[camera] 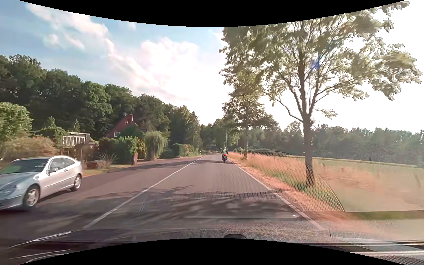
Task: Follow the waypoints while adhering to traffic rules and regulations
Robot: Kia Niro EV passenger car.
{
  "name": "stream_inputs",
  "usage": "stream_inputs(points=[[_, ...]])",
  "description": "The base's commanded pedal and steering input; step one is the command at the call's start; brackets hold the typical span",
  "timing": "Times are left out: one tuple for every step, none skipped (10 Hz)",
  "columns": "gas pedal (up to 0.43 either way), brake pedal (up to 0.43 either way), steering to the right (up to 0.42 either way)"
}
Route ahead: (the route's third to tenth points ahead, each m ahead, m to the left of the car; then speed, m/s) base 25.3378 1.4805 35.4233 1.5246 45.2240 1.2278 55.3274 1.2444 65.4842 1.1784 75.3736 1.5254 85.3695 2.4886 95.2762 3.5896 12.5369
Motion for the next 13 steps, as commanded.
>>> stream_inputs(points=[[0.169,0.0,-0.002],[0.169,0.0,0.0],[0.169,0.0,0.001],[0.169,0.0,0.001],[0.169,0.0,0.001],[0.169,0.0,0.001],[0.169,0.0,0.001],[0.169,0.0,0.001],[0.169,0.0,0.001],[0.169,0.0,0.002],[0.169,0.0,0.001],[0.169,0.0,0.002],[0.169,0.0,0.001]])
